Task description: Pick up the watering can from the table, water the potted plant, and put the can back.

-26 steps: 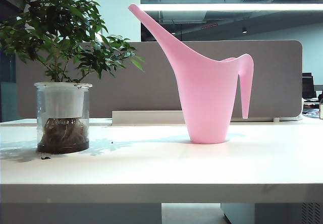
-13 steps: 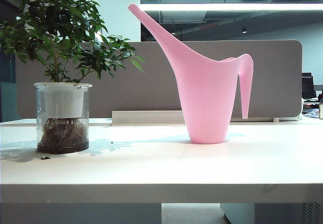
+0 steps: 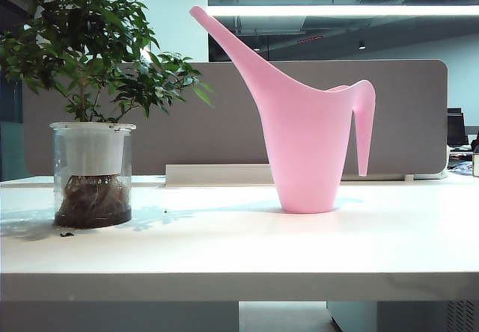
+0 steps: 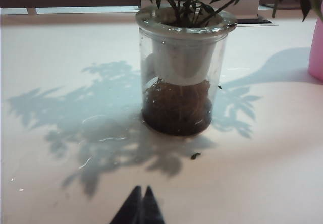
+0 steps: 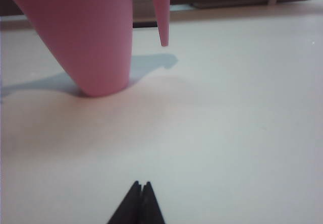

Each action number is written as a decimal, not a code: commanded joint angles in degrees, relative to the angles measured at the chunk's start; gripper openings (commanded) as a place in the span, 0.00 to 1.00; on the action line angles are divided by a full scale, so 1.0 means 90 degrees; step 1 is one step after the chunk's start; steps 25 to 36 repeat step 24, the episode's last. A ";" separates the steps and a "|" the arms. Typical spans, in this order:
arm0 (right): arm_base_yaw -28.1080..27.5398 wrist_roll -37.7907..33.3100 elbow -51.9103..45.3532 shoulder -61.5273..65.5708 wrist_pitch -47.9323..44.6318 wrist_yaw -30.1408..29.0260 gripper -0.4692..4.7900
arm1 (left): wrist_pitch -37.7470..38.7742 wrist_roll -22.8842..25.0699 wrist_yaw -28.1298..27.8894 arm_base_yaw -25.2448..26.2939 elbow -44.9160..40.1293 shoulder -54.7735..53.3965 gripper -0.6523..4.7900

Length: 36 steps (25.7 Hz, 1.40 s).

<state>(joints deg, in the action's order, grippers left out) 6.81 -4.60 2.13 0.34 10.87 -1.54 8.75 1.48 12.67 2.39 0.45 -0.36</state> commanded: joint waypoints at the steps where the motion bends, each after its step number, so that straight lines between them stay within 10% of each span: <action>1: -0.0070 0.0335 0.0017 -0.0036 -0.0117 0.0061 0.09 | -0.0068 0.0002 0.0015 0.0000 0.0007 -0.0005 0.13; 36: -0.0274 0.0639 -0.0233 -0.0036 -0.0068 0.0034 0.09 | -0.0068 0.0002 0.0024 0.0002 0.0007 -0.0005 0.13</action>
